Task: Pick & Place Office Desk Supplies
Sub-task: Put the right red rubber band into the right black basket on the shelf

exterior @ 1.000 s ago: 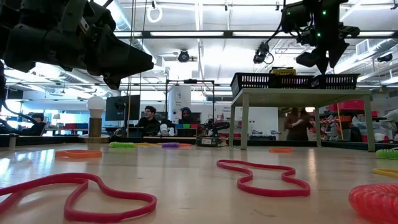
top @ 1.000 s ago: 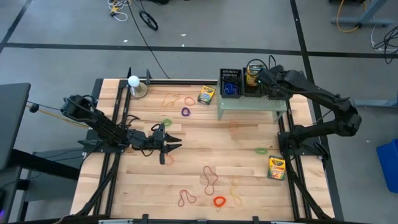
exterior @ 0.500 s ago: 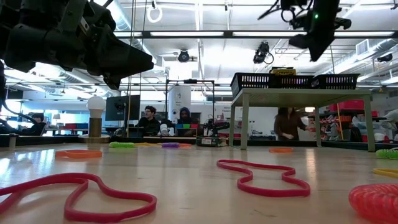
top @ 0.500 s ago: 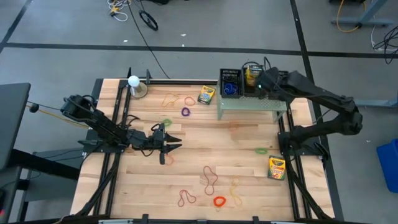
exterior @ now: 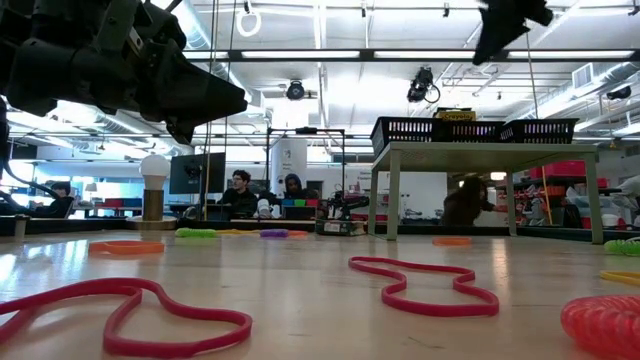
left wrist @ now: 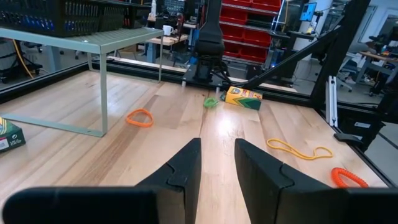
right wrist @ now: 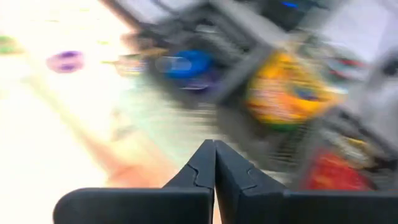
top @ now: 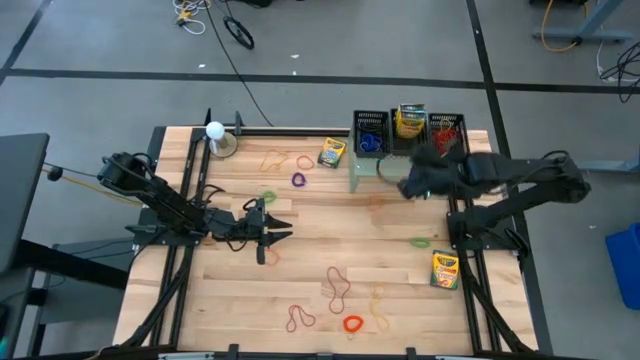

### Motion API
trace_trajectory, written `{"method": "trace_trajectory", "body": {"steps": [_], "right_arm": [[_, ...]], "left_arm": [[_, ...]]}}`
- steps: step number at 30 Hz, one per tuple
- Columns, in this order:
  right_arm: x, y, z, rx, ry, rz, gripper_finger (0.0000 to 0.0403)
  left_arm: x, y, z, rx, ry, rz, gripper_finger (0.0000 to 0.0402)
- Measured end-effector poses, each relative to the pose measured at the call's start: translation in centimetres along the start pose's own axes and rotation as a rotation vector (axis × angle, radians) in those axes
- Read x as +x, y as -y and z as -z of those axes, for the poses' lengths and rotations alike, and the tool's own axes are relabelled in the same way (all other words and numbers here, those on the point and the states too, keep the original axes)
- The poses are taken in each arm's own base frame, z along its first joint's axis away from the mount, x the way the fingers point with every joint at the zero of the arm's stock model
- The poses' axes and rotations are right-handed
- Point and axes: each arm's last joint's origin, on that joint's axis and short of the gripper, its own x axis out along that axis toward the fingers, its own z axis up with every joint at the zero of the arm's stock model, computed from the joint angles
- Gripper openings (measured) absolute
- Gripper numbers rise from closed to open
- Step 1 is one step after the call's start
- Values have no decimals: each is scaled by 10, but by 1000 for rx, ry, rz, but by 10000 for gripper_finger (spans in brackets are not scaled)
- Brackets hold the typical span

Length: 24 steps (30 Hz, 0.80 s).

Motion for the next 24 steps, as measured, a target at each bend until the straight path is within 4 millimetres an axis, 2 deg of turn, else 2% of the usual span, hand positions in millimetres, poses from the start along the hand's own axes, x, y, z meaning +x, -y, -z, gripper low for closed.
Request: {"method": "trace_trajectory", "body": {"steps": [6, 10, 19, 24], "right_arm": [[-19, -57, 29, -125, 24, -291, 3], [-27, -98, 52, -179, -33, -411, 2], [-4, -192, 115, -206, -394, -521, 2], [2, -226, 140, -273, -494, -584, 4]], "left_arm": [[0, 0, 0, 0, 0, 0, 104], [0, 0, 0, 0, 0, 0, 103], [0, 0, 0, 0, 0, 0, 103], [0, 0, 0, 0, 0, 0, 103]]}}
